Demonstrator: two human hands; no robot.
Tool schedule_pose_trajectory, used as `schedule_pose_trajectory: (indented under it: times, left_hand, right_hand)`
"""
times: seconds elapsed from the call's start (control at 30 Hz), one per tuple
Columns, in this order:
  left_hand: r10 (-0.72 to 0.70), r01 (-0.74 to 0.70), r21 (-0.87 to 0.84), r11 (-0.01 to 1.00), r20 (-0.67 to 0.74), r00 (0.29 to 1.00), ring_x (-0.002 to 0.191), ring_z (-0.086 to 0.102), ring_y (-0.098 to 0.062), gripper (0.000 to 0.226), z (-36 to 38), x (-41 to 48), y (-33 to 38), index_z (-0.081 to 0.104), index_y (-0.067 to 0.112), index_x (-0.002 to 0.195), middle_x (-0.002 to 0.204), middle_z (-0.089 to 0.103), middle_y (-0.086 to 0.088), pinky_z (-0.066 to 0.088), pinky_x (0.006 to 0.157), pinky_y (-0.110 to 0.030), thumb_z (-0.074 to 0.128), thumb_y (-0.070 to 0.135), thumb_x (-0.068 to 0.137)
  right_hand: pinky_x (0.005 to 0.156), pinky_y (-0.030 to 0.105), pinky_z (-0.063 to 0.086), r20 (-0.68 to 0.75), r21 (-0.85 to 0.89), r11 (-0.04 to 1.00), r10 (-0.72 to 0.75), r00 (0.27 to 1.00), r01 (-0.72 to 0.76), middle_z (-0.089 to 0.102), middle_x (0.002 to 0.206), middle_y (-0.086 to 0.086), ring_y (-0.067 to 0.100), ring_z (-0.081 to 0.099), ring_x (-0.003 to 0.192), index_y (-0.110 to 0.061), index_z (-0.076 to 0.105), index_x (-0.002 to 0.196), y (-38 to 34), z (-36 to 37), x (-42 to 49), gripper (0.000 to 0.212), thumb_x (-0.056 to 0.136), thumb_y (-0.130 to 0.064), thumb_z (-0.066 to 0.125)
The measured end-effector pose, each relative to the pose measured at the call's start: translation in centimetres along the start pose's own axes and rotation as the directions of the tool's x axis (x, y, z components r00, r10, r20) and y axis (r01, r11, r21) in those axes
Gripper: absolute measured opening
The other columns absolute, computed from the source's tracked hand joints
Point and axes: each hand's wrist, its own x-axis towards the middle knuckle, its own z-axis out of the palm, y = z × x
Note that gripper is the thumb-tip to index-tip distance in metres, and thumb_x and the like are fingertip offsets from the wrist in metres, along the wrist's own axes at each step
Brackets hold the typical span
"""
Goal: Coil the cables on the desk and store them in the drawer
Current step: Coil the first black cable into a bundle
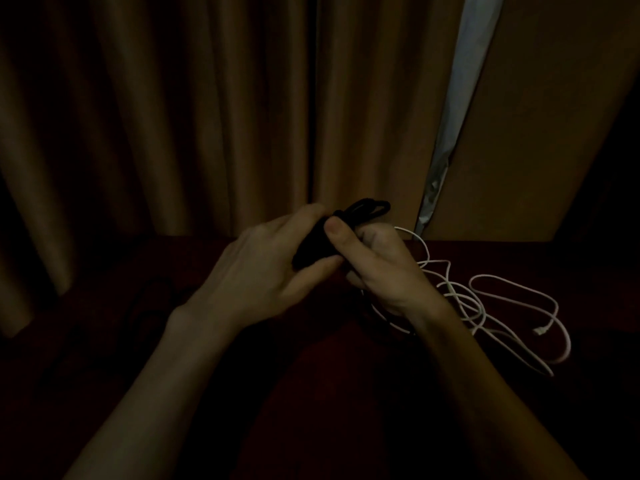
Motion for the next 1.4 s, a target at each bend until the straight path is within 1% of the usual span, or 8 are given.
schedule_pose_trajectory:
  times: [0.23,0.37,0.57,0.67,0.83,1.1,1.23,1.4]
  left_hand:
    - [-0.237,0.200,-0.250,0.947,-0.126,0.963,0.061,0.063,-0.012,0.028,-0.3,0.1,0.0,0.061,0.021,0.109,0.071,0.065,0.009,0.045,0.047,-0.022,0.064,0.043,0.092]
    - [-0.349,0.269,-0.443,0.855,-0.108,0.931,0.065,0.068,-0.010,0.029,-0.1,0.3,0.9,0.066,0.020,0.103,0.075,0.070,0.005,0.052,0.055,-0.032,0.064,0.045,0.091]
    - [-0.398,0.343,-0.837,0.425,0.168,0.902,0.053,0.049,-0.014,0.046,0.7,0.7,1.5,0.067,0.004,0.101,0.060,0.056,-0.004,0.034,0.050,-0.028,0.056,0.047,0.087]
    - [-0.302,0.397,-0.848,0.351,0.299,0.905,0.053,0.041,-0.021,0.059,0.5,0.6,1.3,0.062,-0.005,0.112,0.054,0.048,-0.001,0.023,0.055,-0.046,0.051,0.048,0.088]
    - [-0.220,0.452,-0.806,0.382,0.396,0.892,0.046,0.046,-0.006,0.049,0.0,0.5,1.6,0.064,0.010,0.125,0.055,0.054,-0.001,0.036,0.048,-0.019,0.045,0.046,0.097]
    - [-0.393,0.457,-0.513,0.727,0.234,0.889,0.067,0.064,-0.005,0.044,-0.7,0.3,1.1,0.064,0.023,0.105,0.083,0.069,0.009,0.049,0.056,-0.026,0.055,0.064,0.092]
    - [-0.188,0.231,-0.283,0.931,0.172,0.967,0.095,0.068,0.001,0.062,-0.9,0.2,0.5,0.049,0.024,0.135,0.110,0.068,0.018,0.058,0.074,-0.024,0.076,0.045,0.083]
    - [0.054,-0.052,0.049,0.997,-0.047,0.997,0.084,0.064,-0.001,0.052,0.1,0.0,-0.3,0.050,0.011,0.136,0.110,0.069,0.003,0.056,0.064,-0.023,0.068,0.037,0.095]
  right_hand:
    - [0.053,0.019,0.026,0.318,0.294,0.937,0.090,0.944,-0.188,0.038,0.073,-0.002,0.003,0.029,0.051,-0.017,0.068,0.092,0.9,-1.4,-0.2,0.024,0.100,-0.026,0.048]
    - [0.046,0.014,0.028,0.308,0.366,0.906,0.098,0.946,-0.212,0.037,0.077,0.002,-0.003,0.029,0.041,-0.013,0.068,0.089,1.6,-1.5,0.3,0.028,0.084,-0.038,0.078]
    - [0.047,0.017,0.021,0.391,0.430,0.898,-0.090,0.916,-0.095,0.074,0.094,0.006,0.000,0.025,0.043,-0.029,0.051,0.142,1.4,-1.4,-0.2,0.063,0.085,-0.029,0.078]
    - [0.056,0.012,0.040,0.384,0.350,0.937,-0.127,0.914,-0.017,0.076,0.092,0.017,-0.001,0.054,0.053,-0.023,0.049,0.144,0.4,-1.4,-1.0,0.055,0.092,-0.016,0.066]
    - [0.095,0.038,0.054,0.255,0.058,0.976,-0.217,0.942,0.209,0.074,0.110,0.014,0.027,0.070,0.108,-0.012,0.063,0.130,-0.3,-2.0,-0.9,0.042,0.089,-0.010,0.073]
    - [0.066,0.022,0.051,0.153,0.011,0.993,-0.120,0.981,0.120,0.072,0.086,0.001,0.018,0.067,0.079,-0.007,0.064,0.108,-0.4,-1.0,-0.6,0.023,0.090,-0.020,0.067]
    - [0.061,0.017,0.052,0.109,0.114,0.992,-0.058,0.992,0.045,0.072,0.083,-0.001,0.007,0.069,0.074,-0.002,0.062,0.111,0.1,-0.9,-0.2,0.019,0.097,-0.013,0.064]
    - [0.042,0.019,0.016,0.083,0.143,0.989,-0.041,0.996,0.028,0.041,0.060,0.002,0.003,0.026,0.043,-0.004,0.061,0.091,0.3,-1.0,0.2,0.016,0.094,-0.020,0.060]
